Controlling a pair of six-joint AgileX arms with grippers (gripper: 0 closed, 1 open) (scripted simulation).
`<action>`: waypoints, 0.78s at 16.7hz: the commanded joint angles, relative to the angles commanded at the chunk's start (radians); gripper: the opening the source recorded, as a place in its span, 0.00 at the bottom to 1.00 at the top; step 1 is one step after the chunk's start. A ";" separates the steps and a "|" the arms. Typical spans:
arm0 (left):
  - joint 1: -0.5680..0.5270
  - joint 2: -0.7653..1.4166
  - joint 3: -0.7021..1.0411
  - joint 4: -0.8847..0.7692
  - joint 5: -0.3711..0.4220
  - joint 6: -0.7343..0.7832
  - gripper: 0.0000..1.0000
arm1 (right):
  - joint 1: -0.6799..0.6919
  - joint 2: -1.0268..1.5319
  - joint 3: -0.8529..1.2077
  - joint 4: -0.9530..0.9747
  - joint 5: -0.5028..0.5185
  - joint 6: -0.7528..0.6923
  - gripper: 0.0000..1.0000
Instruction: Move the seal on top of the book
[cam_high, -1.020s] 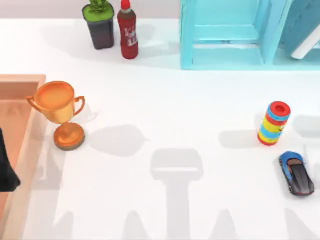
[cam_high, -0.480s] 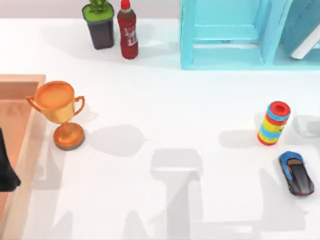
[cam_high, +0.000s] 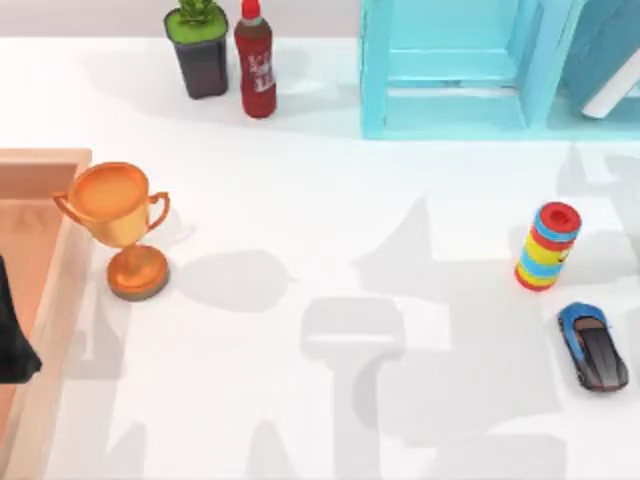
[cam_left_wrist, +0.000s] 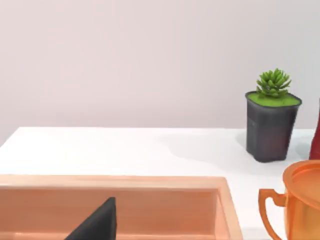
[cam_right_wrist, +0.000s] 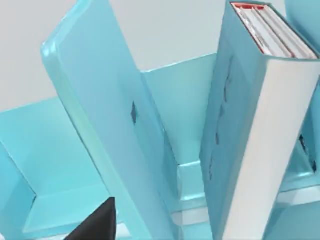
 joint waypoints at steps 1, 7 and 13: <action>0.000 0.000 0.000 0.000 0.000 0.000 1.00 | -0.005 0.085 0.035 0.041 -0.007 0.014 1.00; 0.000 0.000 0.000 0.000 0.000 0.000 1.00 | -0.027 0.407 0.164 0.199 -0.030 0.069 1.00; 0.000 0.000 0.000 0.000 0.000 0.000 1.00 | -0.023 0.429 0.168 0.210 -0.031 0.073 1.00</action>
